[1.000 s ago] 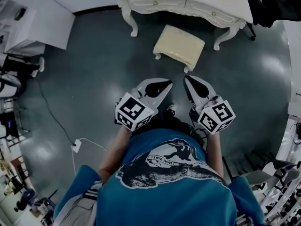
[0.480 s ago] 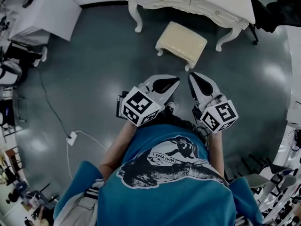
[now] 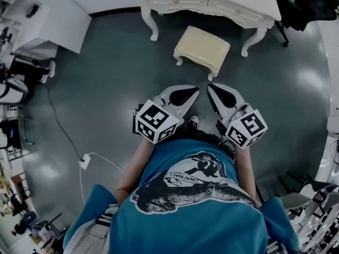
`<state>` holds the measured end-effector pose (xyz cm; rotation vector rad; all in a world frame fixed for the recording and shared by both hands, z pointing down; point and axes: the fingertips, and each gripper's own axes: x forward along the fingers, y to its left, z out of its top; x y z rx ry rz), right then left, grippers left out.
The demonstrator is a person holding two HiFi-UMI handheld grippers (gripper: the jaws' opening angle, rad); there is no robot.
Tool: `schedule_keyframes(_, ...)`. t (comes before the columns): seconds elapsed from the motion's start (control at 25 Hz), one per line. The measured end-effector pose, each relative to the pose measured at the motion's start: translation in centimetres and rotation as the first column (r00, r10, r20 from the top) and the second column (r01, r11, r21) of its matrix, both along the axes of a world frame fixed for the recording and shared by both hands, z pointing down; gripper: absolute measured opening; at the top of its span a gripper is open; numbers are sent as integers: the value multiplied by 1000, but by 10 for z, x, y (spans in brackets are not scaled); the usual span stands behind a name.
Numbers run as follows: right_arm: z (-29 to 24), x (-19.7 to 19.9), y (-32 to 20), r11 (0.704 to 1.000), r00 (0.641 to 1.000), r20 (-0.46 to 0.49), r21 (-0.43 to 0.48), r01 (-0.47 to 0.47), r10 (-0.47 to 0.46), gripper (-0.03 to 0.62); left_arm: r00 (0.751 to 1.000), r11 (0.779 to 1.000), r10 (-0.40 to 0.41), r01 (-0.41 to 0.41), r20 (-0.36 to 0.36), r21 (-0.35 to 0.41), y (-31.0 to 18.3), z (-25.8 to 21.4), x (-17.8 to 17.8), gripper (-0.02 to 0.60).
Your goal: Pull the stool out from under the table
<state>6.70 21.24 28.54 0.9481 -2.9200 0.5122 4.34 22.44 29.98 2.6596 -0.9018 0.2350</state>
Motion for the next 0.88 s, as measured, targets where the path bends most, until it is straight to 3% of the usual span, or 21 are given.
schedule_keyframes(0.88, 5, 6, 8, 999, 999, -19, -10, 35, -35, 0, 1000, 1000, 8, -8, 21, -13, 3, 3, 13, 12)
